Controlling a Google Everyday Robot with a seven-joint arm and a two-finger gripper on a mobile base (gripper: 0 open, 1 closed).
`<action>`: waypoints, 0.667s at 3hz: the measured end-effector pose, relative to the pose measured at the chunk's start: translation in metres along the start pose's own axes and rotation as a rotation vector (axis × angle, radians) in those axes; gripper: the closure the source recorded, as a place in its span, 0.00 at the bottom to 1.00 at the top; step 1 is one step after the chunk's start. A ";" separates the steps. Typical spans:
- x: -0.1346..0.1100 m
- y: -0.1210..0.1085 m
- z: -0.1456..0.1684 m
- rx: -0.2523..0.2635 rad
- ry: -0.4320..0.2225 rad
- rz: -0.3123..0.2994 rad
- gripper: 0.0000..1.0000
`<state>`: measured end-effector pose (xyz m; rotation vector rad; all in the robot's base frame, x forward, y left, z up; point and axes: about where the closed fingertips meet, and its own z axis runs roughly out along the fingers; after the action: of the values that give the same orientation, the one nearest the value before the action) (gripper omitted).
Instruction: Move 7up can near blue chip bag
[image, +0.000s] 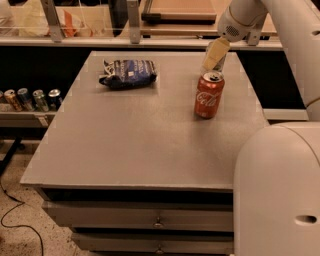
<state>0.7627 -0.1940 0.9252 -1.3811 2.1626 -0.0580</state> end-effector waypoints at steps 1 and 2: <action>0.001 0.002 0.006 -0.012 0.000 0.010 0.00; 0.001 0.003 0.012 -0.023 0.002 0.016 0.00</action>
Offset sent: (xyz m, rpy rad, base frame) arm 0.0045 0.0012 -0.0076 0.0177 0.0331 -0.0103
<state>0.7660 -0.1901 0.9141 -1.3765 2.1826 -0.0283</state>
